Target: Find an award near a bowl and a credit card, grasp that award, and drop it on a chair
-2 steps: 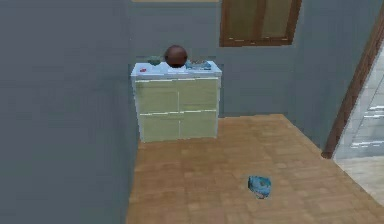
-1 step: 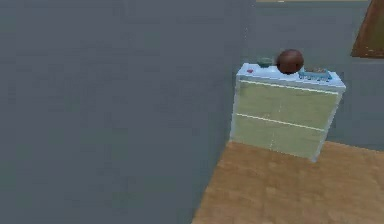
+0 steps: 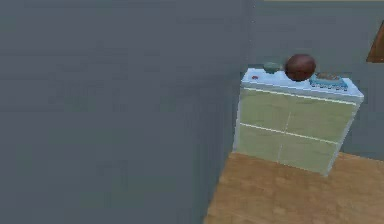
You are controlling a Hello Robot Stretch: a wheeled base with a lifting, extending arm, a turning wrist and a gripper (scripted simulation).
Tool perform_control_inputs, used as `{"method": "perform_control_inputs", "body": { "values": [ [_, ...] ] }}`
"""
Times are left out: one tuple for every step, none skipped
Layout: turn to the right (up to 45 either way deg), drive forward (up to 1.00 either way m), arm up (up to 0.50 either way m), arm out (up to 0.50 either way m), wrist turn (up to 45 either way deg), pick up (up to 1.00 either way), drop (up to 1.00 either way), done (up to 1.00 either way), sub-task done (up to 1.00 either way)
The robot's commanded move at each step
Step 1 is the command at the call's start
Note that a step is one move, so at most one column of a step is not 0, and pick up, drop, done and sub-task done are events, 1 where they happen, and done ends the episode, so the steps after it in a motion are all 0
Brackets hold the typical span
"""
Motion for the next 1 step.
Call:
{"method": "perform_control_inputs", "body": {
  "values": [
    [42.0, 0.00, 0.00, 0.00, 0.0, 0.00, 0.00, 0.00, 0.00]
  ]
}}
